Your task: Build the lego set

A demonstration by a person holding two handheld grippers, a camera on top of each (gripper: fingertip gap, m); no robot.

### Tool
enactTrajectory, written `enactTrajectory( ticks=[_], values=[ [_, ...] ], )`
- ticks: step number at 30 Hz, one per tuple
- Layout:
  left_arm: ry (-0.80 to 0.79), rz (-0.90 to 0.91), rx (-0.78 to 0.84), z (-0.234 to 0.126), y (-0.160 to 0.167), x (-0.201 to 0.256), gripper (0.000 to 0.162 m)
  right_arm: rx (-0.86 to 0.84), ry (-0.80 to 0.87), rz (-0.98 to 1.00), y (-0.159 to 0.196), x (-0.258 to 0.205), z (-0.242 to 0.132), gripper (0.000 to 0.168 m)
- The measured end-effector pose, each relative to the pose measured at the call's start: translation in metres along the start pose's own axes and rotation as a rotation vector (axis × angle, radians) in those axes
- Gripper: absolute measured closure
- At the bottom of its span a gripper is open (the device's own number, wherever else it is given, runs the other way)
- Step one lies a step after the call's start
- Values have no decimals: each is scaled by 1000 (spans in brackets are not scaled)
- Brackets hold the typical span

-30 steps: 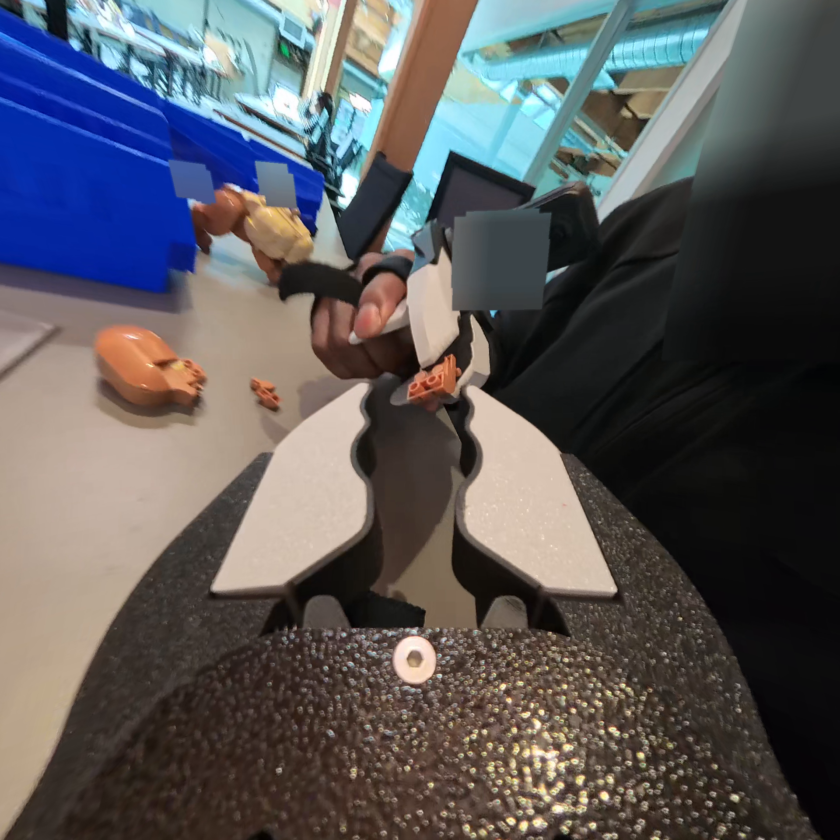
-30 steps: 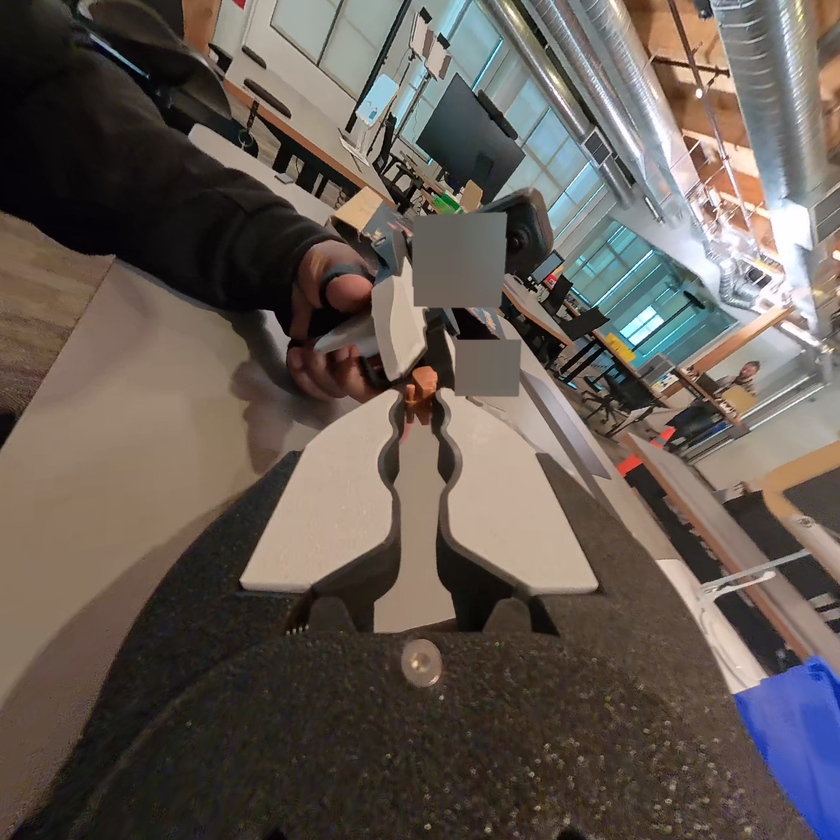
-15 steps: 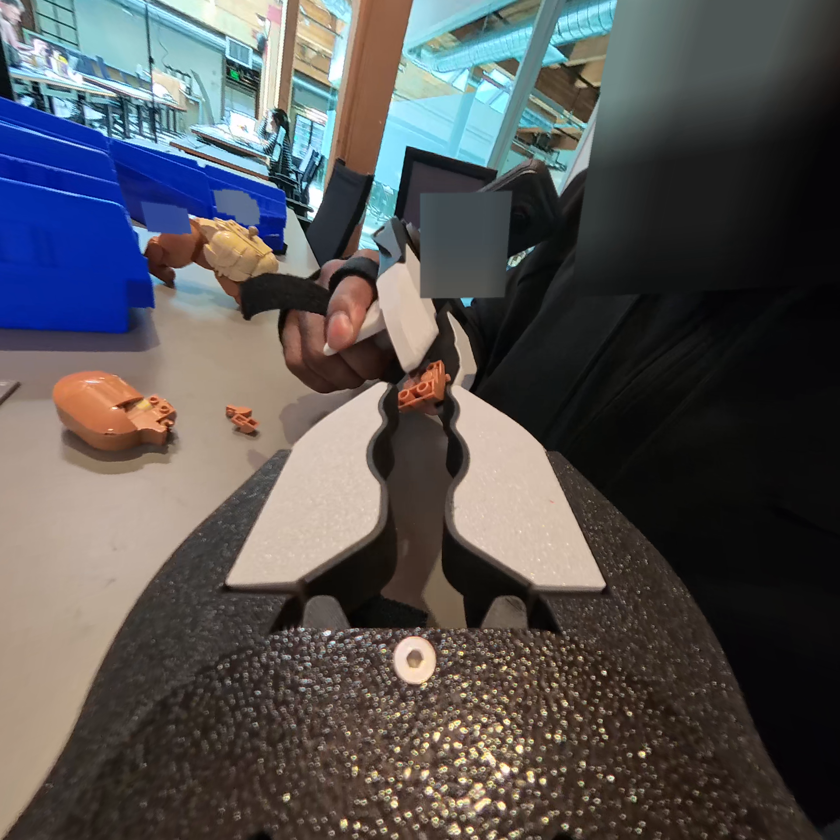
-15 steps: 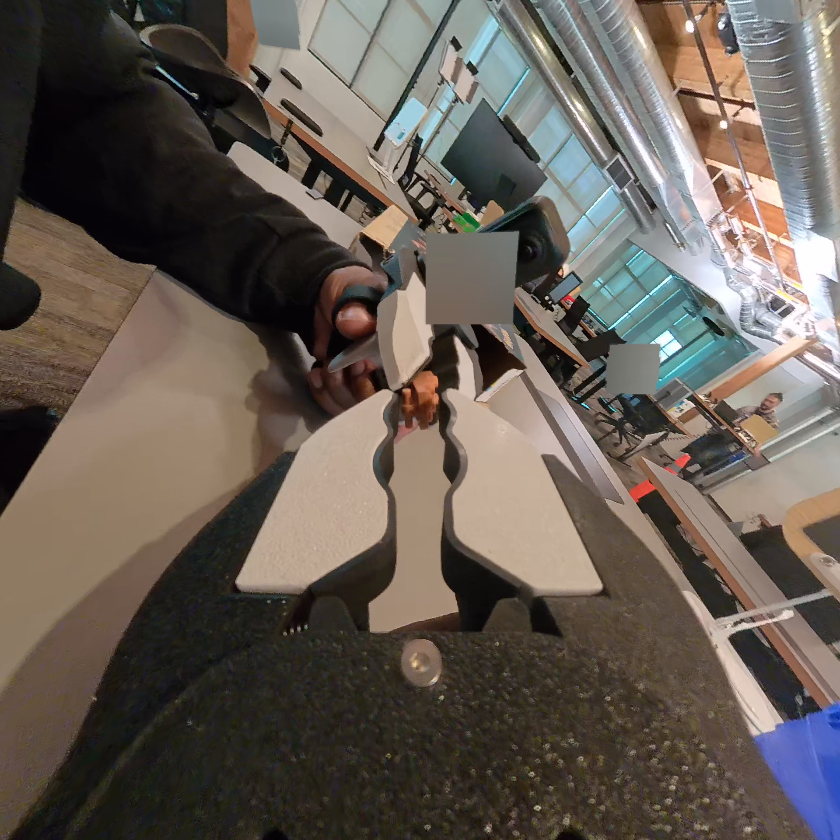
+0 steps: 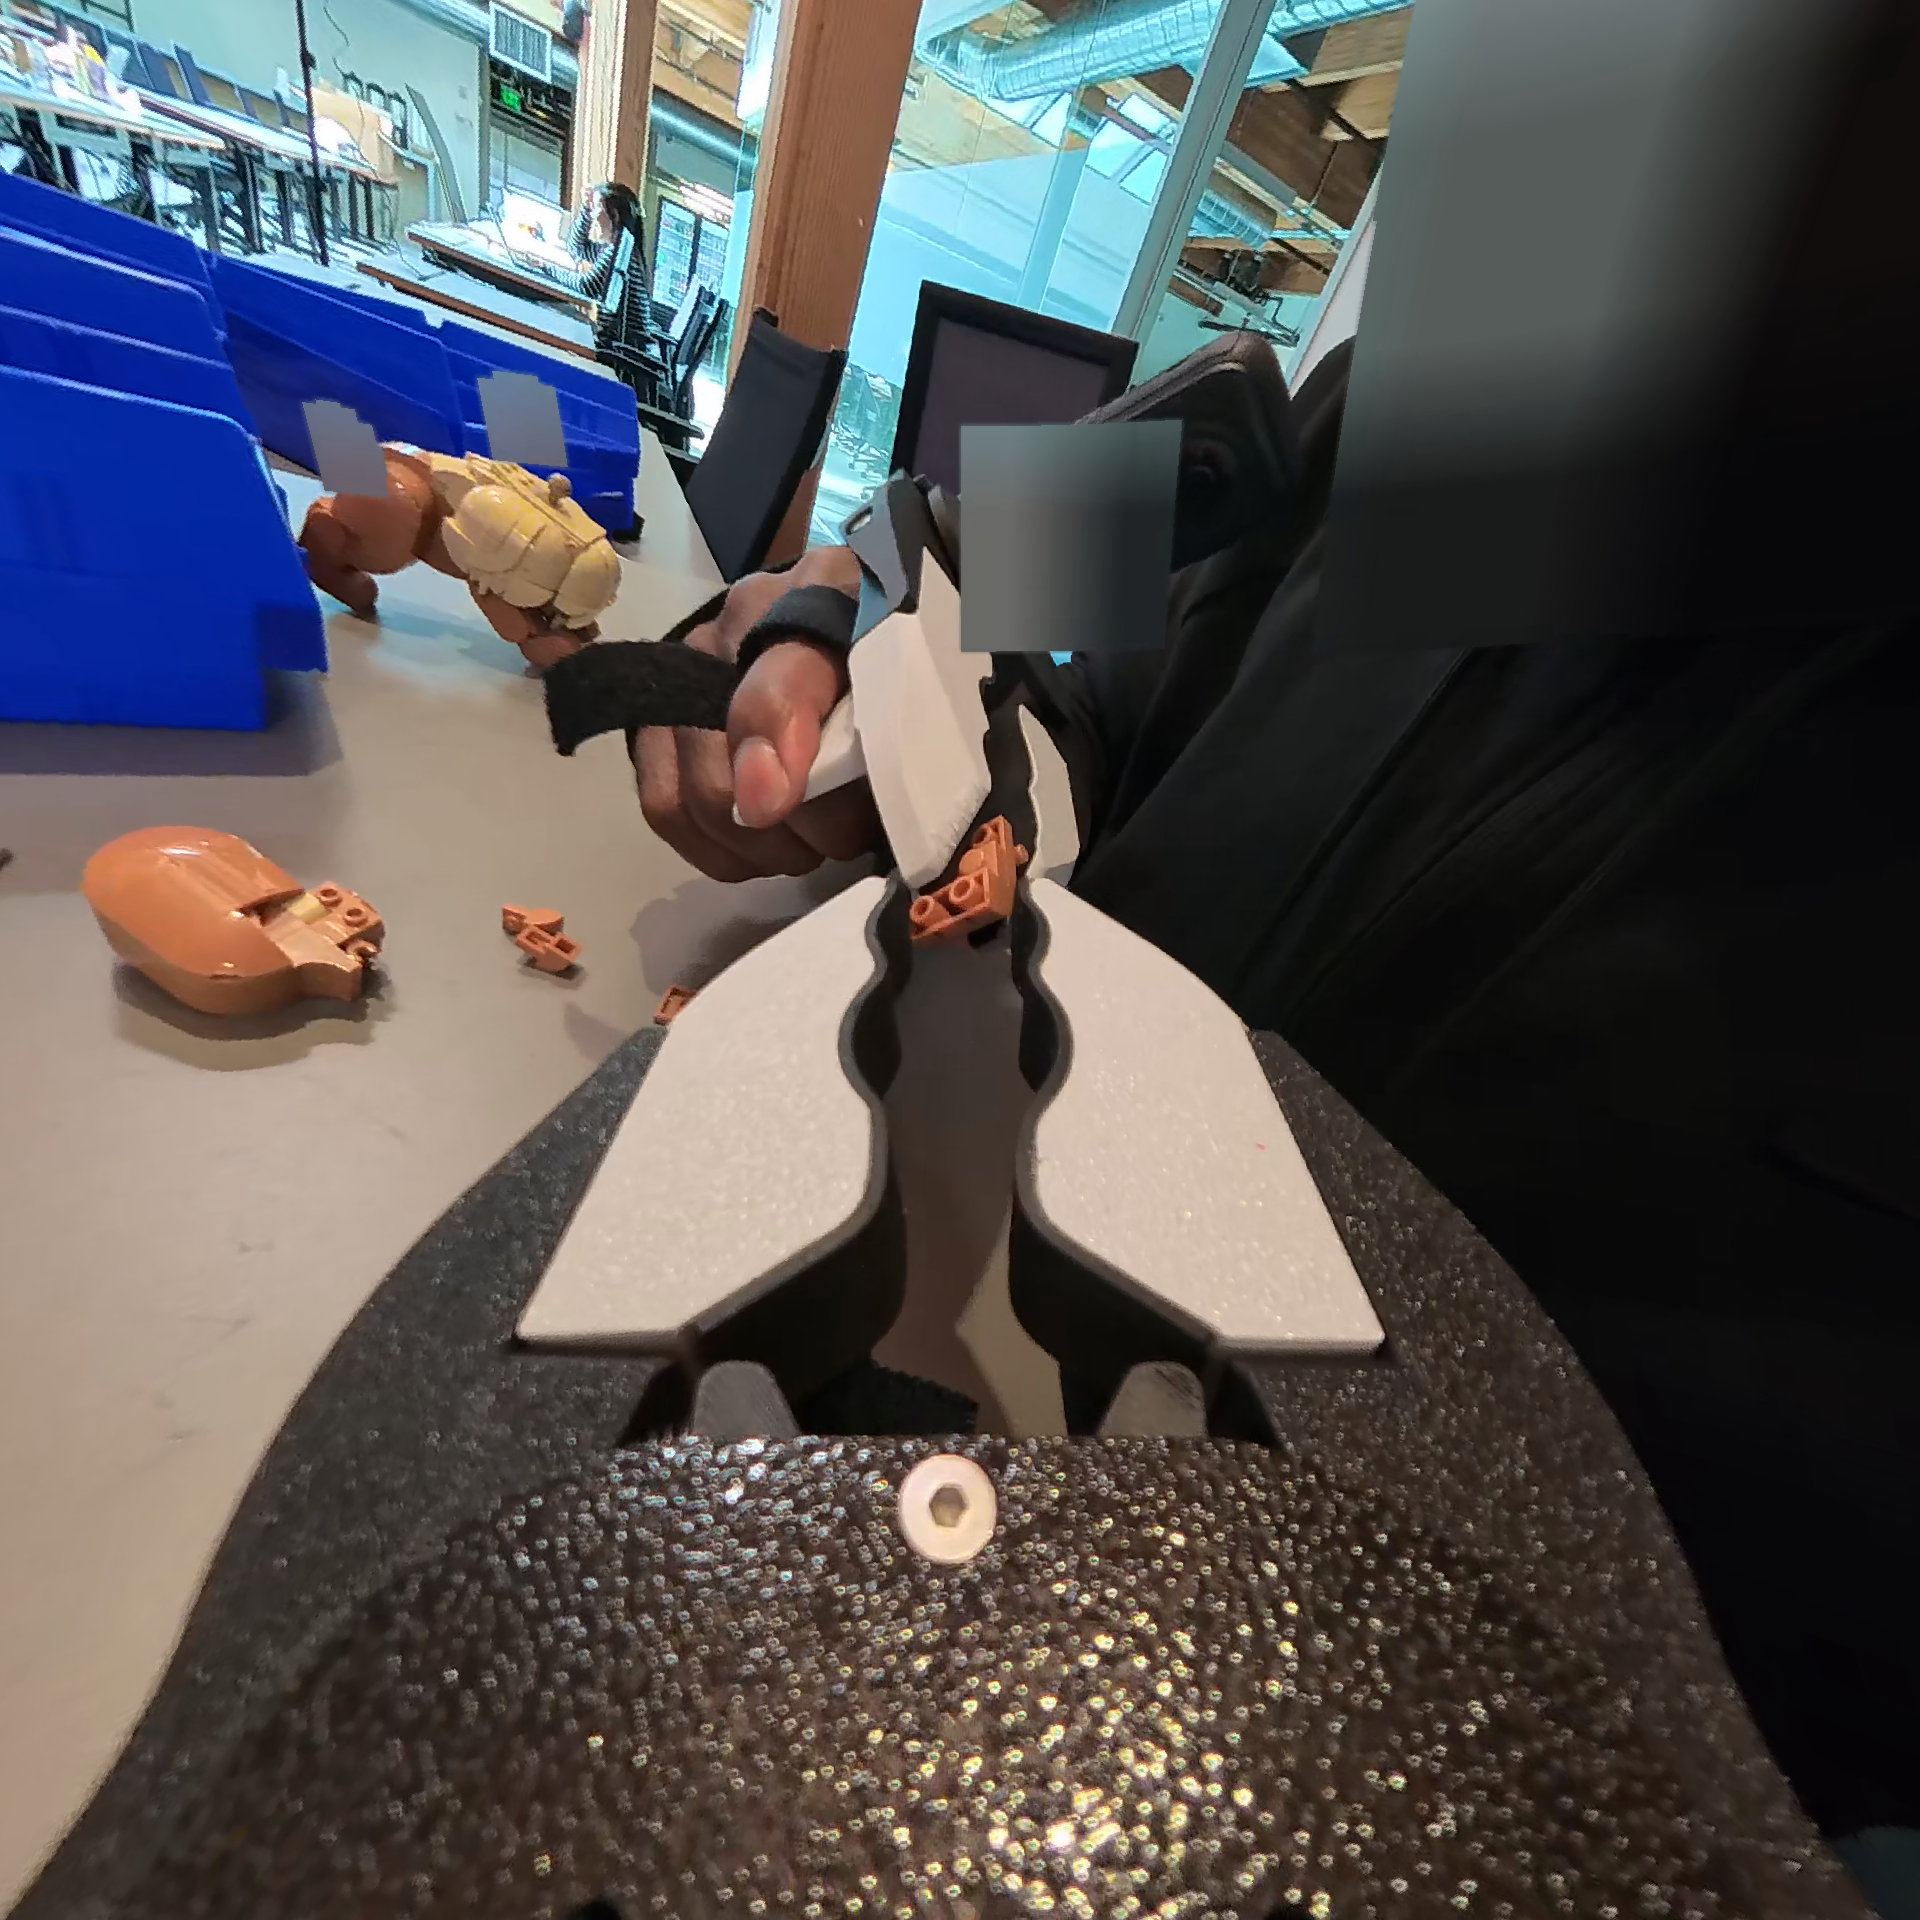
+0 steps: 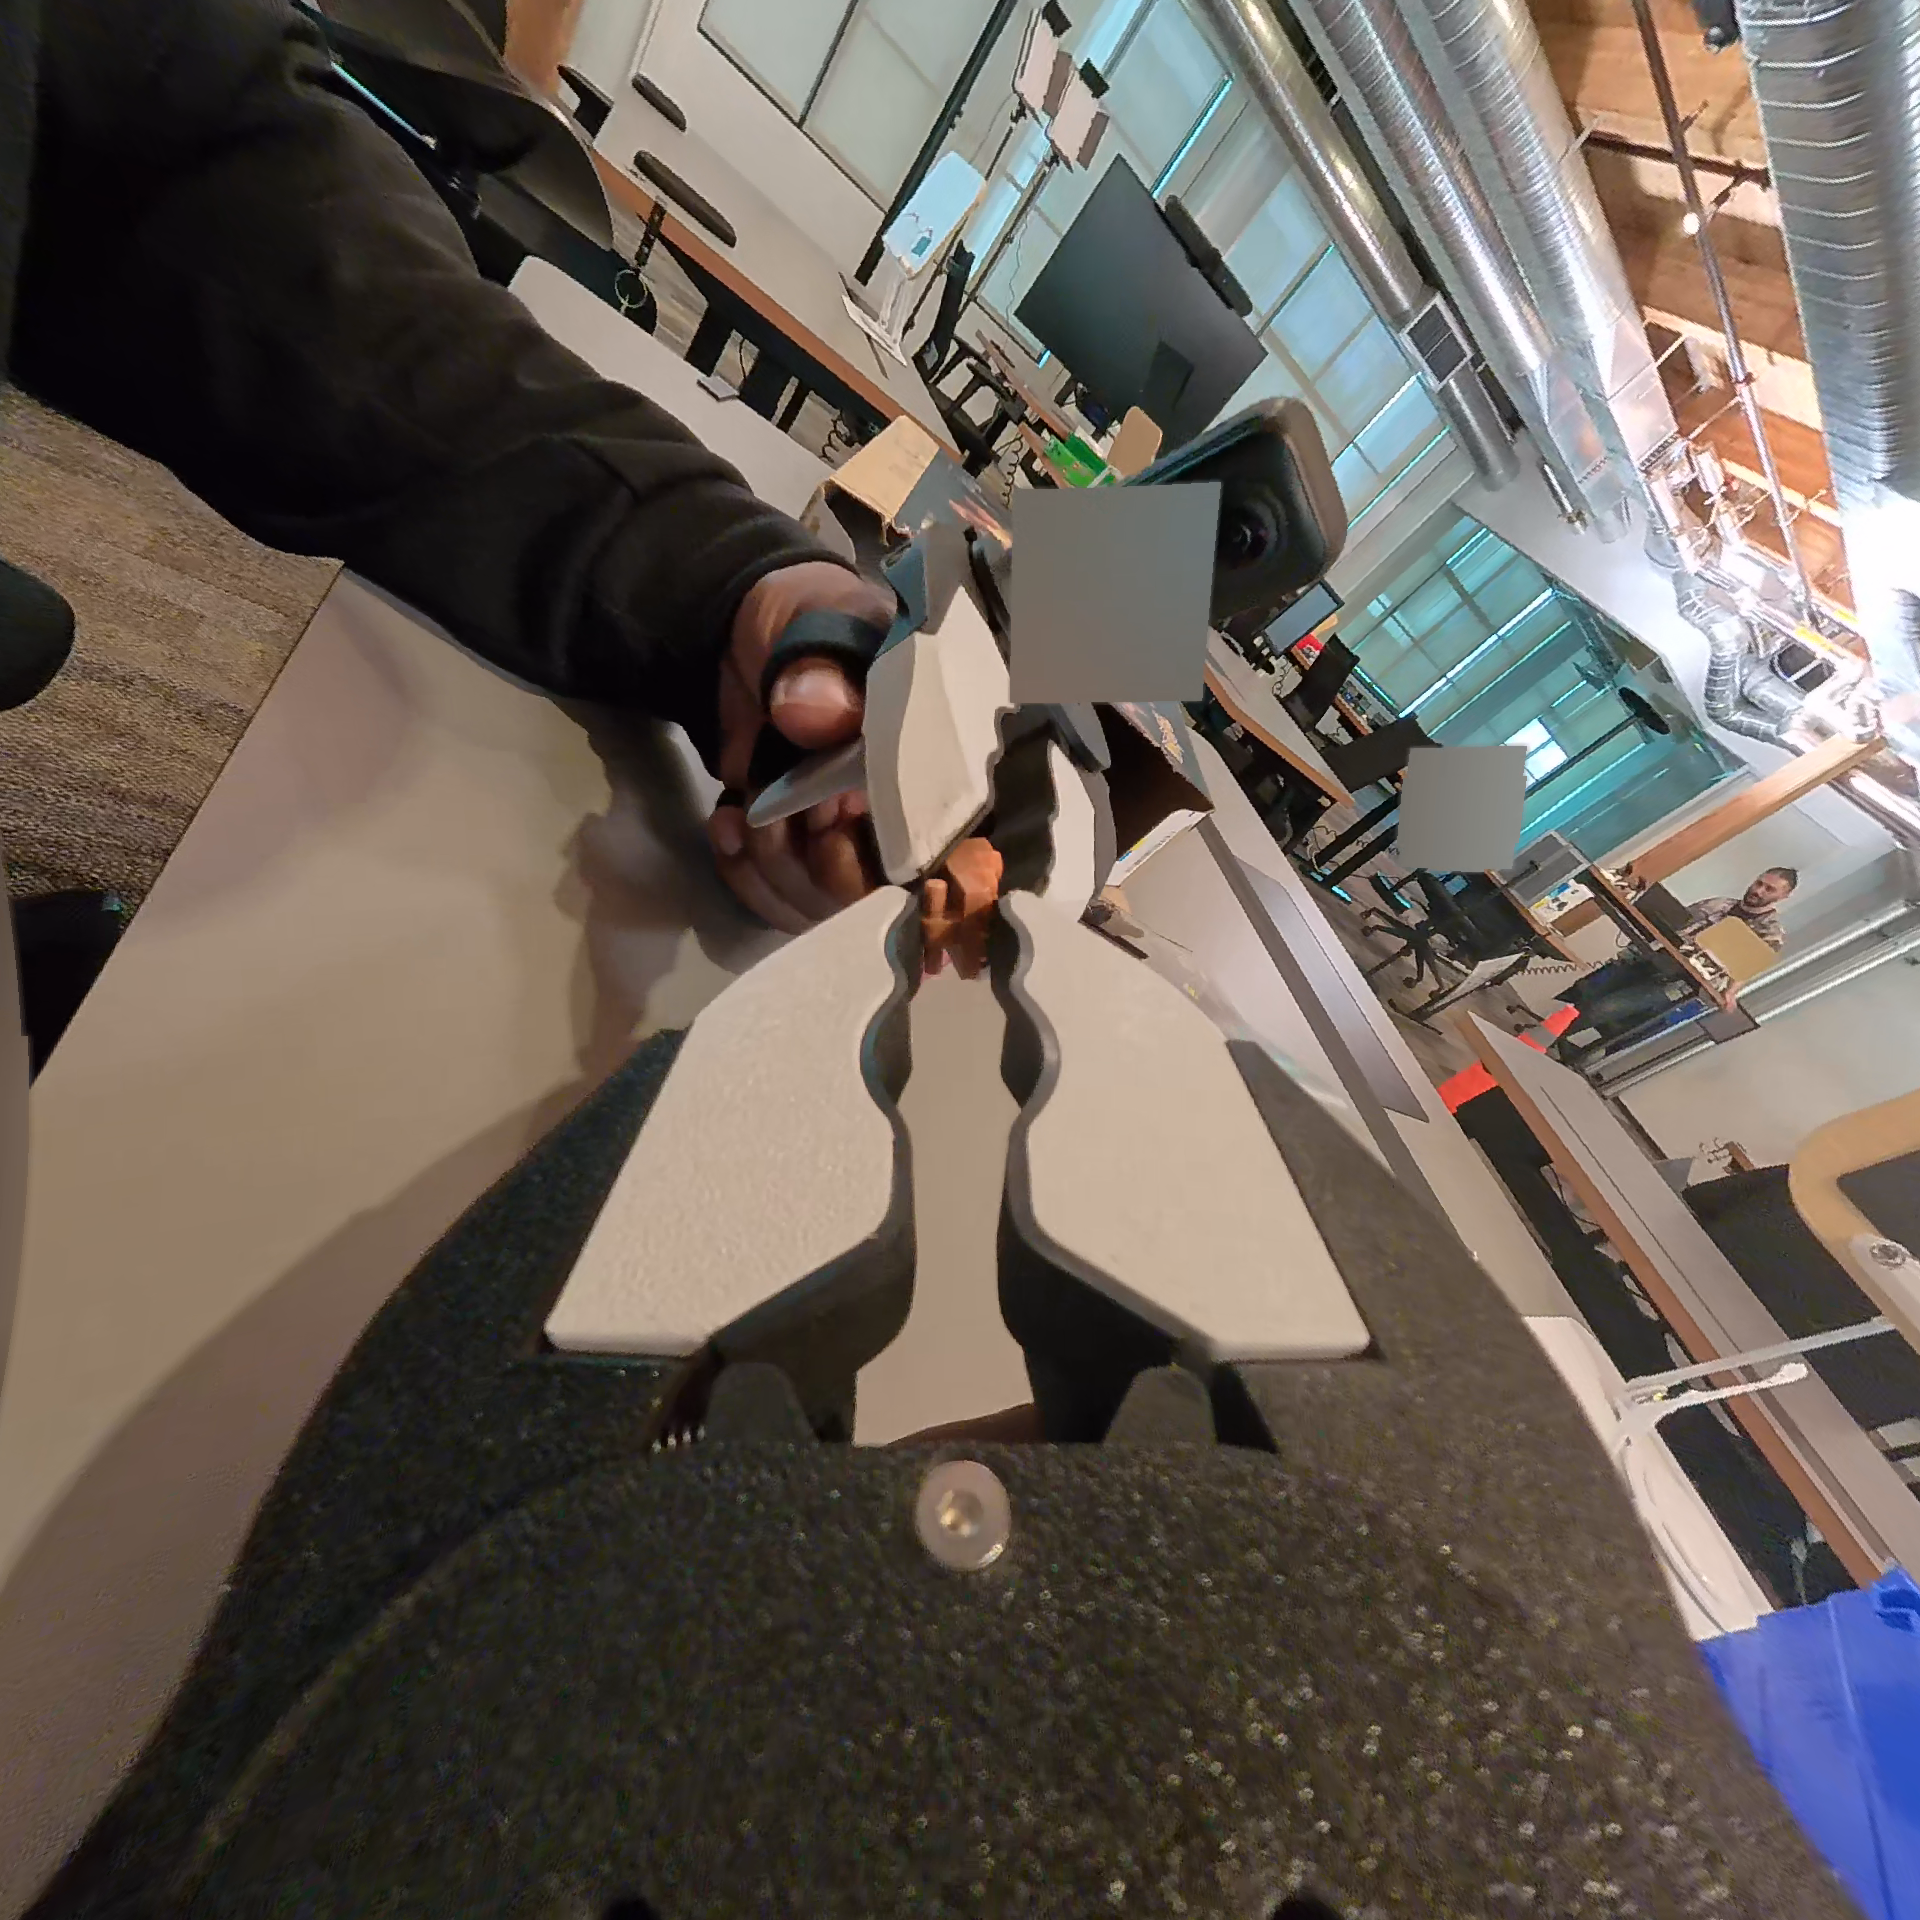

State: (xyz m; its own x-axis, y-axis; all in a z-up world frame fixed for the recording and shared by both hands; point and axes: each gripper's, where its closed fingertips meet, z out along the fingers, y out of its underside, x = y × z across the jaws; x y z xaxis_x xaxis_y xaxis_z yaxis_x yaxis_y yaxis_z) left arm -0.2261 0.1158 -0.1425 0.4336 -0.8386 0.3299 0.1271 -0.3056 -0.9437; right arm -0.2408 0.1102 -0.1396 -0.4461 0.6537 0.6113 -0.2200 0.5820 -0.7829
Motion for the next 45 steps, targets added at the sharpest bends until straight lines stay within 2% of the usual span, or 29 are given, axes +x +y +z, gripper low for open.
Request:
enactTrajectory(
  ticks=[6, 10, 11, 12, 14, 17, 21, 25, 28, 31, 35, 42, 45],
  values=[
    [-7, -8, -5, -1, 1, -2, 143, -27, 16, -22, 3, 1, 2, 157],
    [-87, 57, 2, -4, -4, -9, 143, -27, 63, 53, 6, 10, 4, 155],
    [-130, 101, -9, -6, -4, -13, 143, -38, 71, 72, 9, 12, 4, 149],
    [-177, 165, -28, -8, -4, -16, 143, -50, 62, 110, 12, 13, 3, 142],
    [-264, 323, -72, -12, -4, -19, 143, -66, 27, 253, 19, 14, 0, 140],
    [-399, 547, -125, -18, -7, -26, 143, -74, -66, 591, 22, 16, -2, 139],
    [-565, 921, -205, -21, -10, -31, 143, -83, -221, 1023, 20, 12, -1, 128],
    [-644, 1199, -303, -15, -6, -30, 143, -83, -234, 1224, 25, 15, 5, 133],
    [-695, 1328, -358, -14, -6, -31, 143, -49, -275, 1299, 22, 14, 6, 140],
    [-716, 1396, -407, -14, -3, -34, 143, -28, -293, 1328, 22, 13, 6, 151],
    [-724, 1444, -443, -12, -1, -35, 143, -24, -303, 1314, 24, 11, 5, 152],
    [-729, 1419, -443, -11, 2, -37, 143, -22, -288, 1290, 27, 11, 4, 154],
    [-731, 1356, -420, -11, 2, -41, 143, -28, -260, 1268, 30, 12, 5, 152]
  ],
)
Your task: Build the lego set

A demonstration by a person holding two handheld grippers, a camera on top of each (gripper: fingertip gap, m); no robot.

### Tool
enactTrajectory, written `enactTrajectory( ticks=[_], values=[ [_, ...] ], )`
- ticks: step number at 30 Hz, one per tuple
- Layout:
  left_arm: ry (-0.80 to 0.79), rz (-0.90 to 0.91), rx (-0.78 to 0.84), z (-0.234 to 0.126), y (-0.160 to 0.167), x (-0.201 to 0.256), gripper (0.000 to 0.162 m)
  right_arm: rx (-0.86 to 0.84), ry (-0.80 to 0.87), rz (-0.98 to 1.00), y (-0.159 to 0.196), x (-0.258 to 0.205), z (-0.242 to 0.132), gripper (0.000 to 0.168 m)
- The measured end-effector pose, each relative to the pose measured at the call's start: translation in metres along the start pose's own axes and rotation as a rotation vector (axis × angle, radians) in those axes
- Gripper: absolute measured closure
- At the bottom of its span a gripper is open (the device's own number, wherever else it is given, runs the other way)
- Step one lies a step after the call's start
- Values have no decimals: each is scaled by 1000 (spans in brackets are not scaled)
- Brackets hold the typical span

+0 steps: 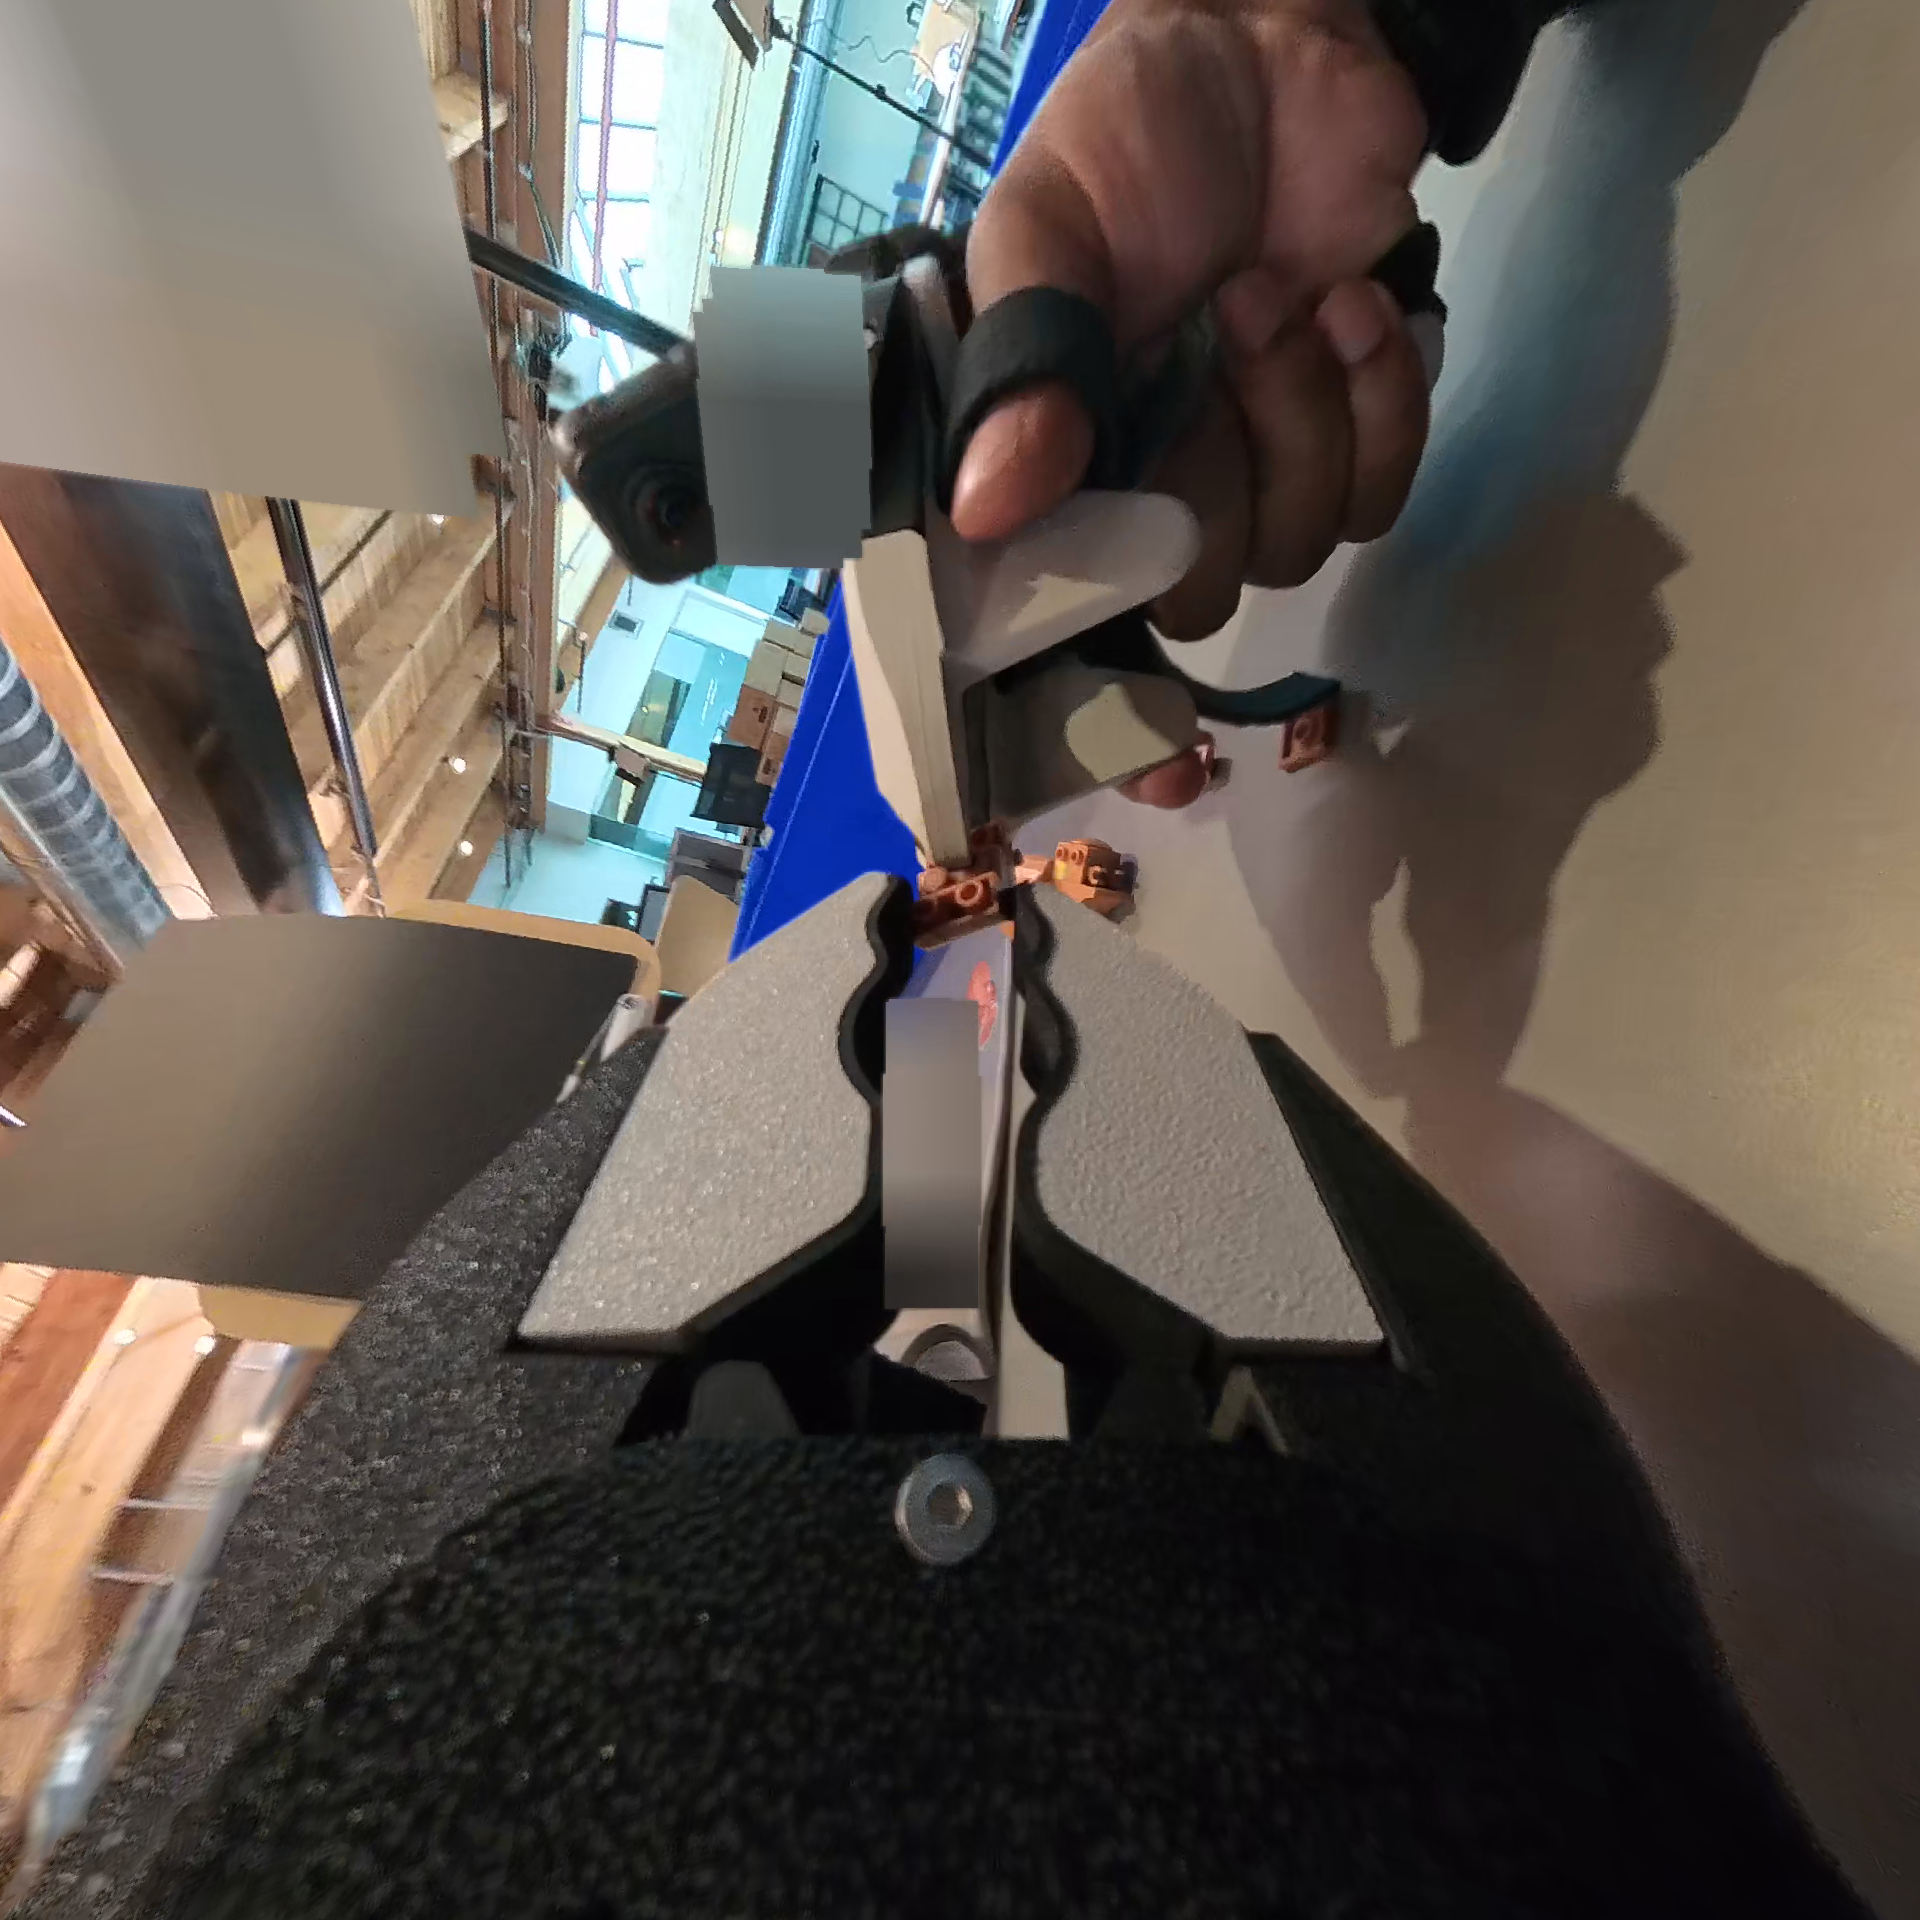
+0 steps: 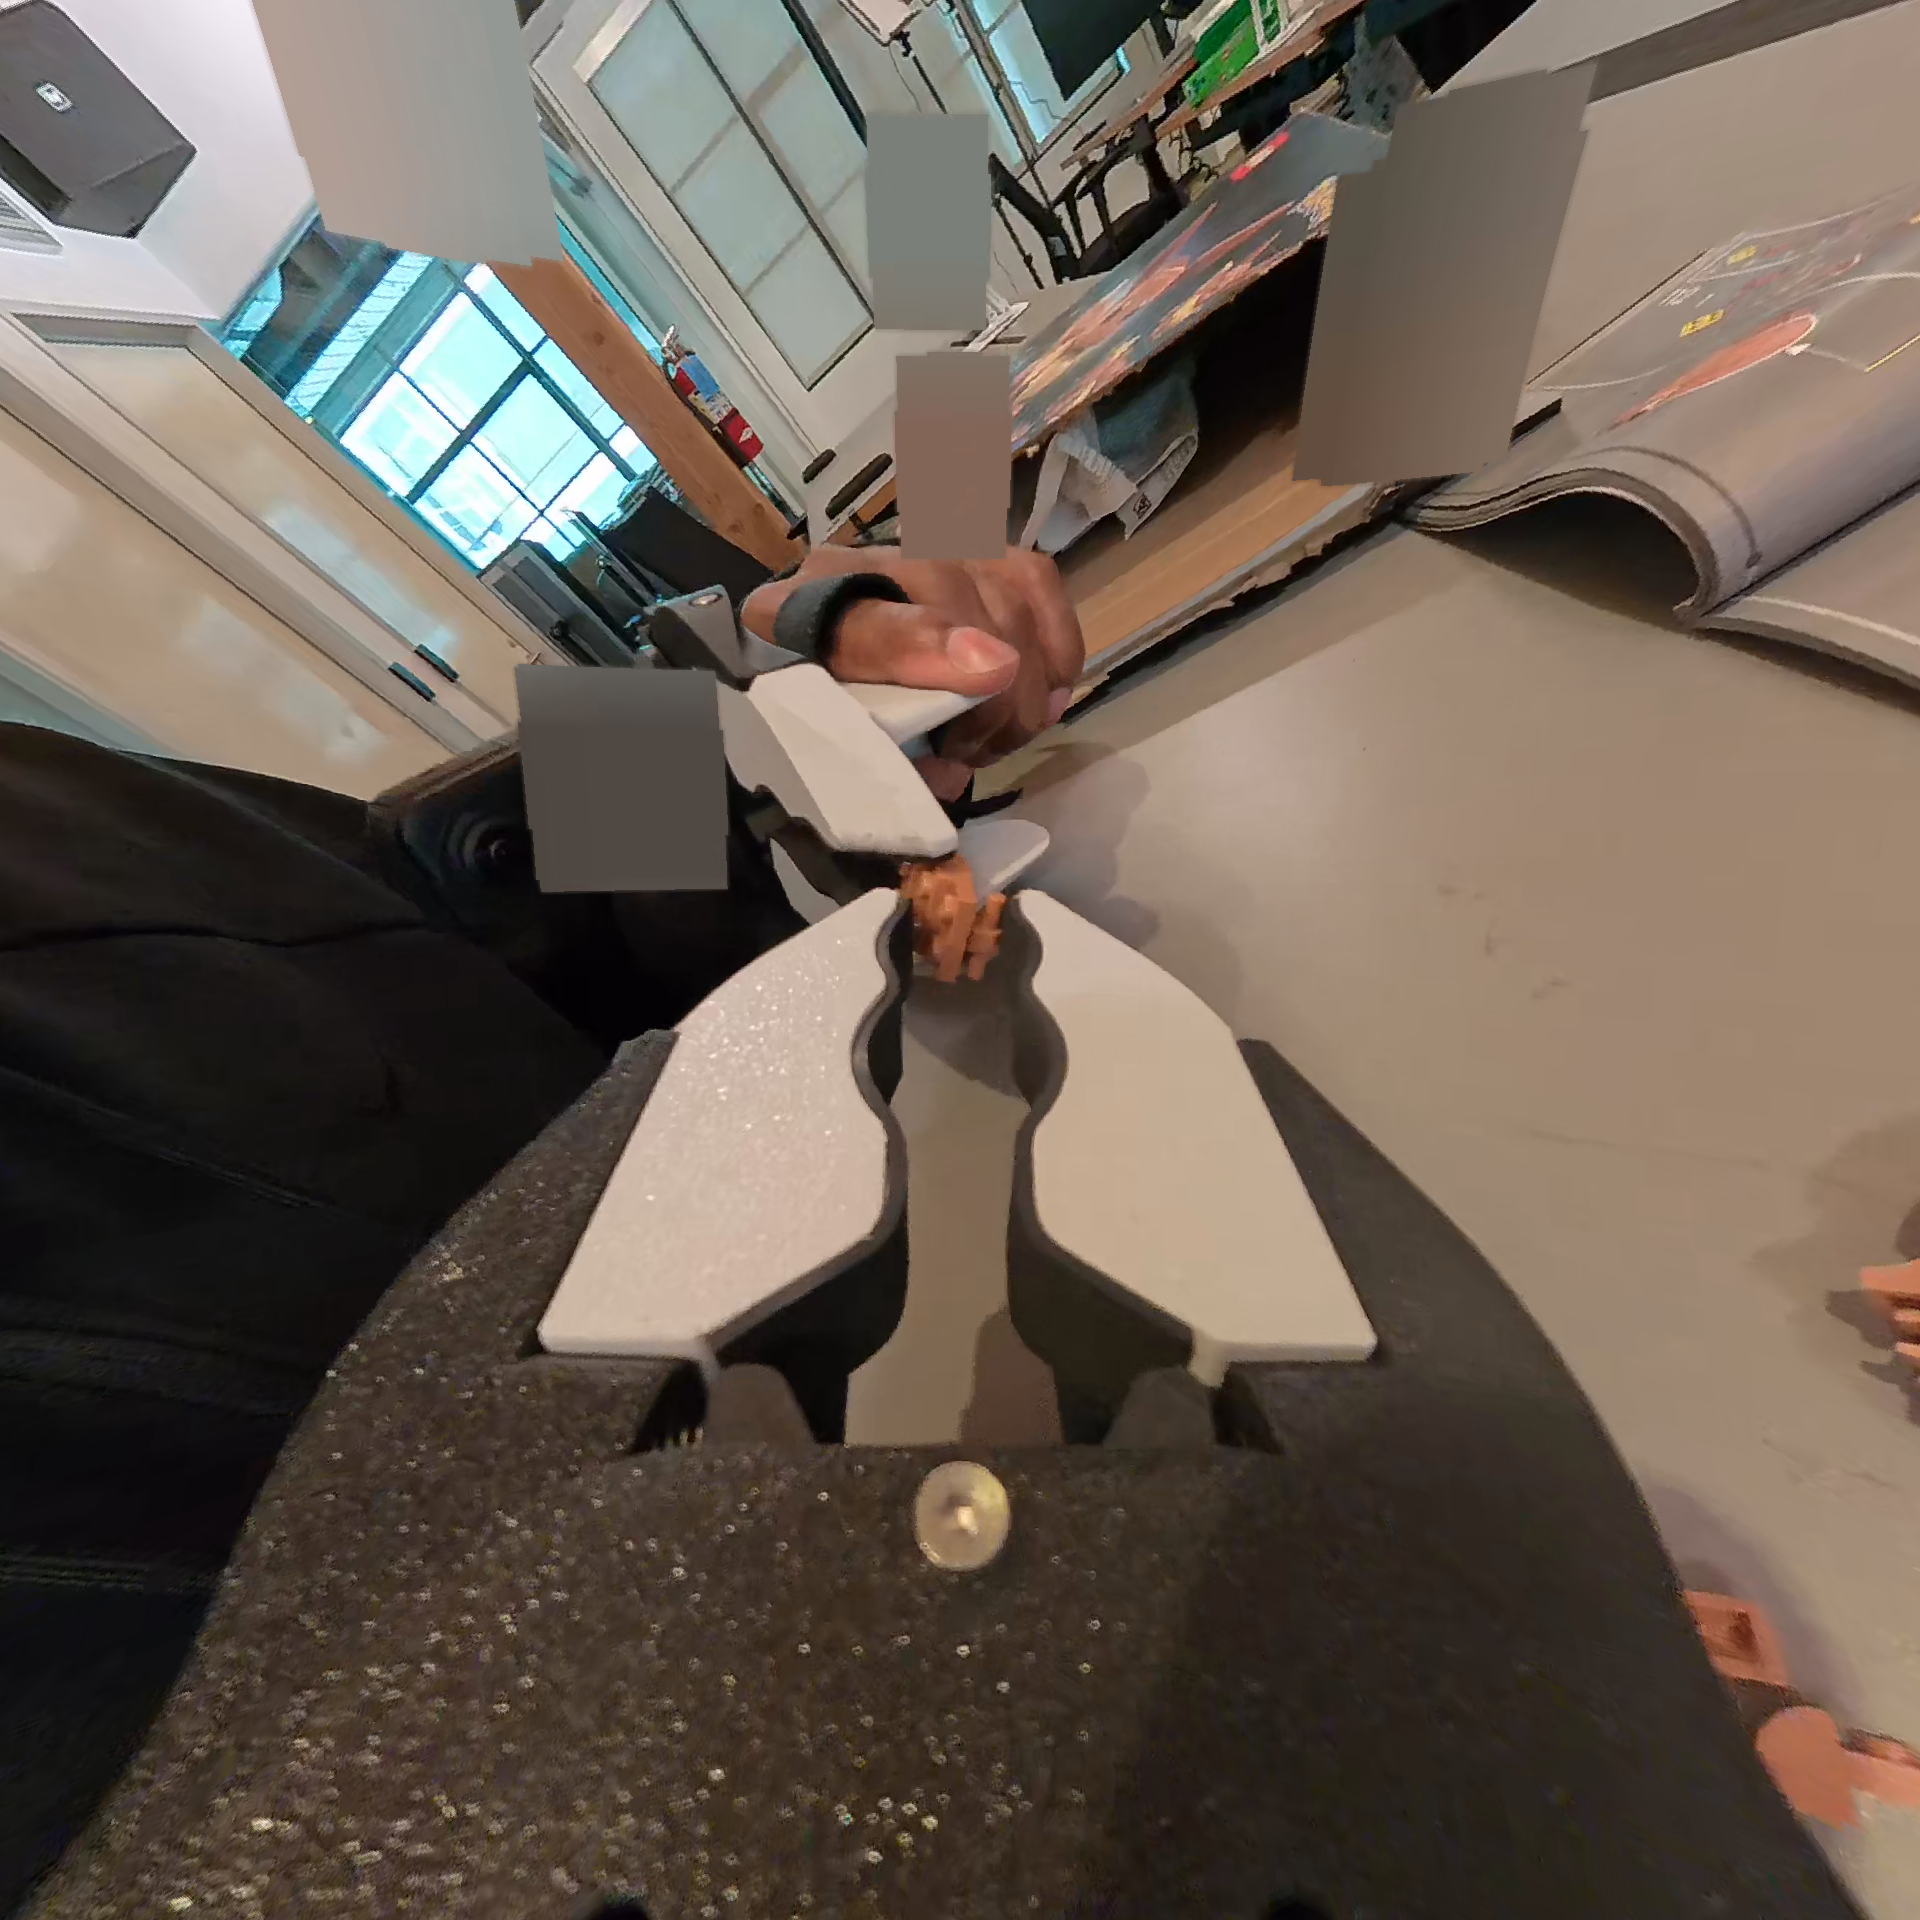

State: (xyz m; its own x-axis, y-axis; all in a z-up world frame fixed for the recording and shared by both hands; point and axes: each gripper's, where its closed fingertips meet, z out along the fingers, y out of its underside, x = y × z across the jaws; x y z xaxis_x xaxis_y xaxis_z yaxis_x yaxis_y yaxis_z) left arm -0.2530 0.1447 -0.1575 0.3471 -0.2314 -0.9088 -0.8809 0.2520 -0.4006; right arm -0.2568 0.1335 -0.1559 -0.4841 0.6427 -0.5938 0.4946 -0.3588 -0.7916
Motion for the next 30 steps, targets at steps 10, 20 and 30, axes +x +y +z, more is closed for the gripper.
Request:
enactTrajectory(
  ticks=[10, 20, 30],
  values=[
    [51, -616, 7, 7, 25, -18, 143, 203, 247, -474, -50, 11, -60, 110],
    [125, -1113, 64, 15, 44, -27, 143, -24, 570, -954, -64, 57, -102, 134],
    [183, -1146, -46, 33, 60, -15, 143, -196, 506, -907, -32, 87, -120, 152]
  ],
)
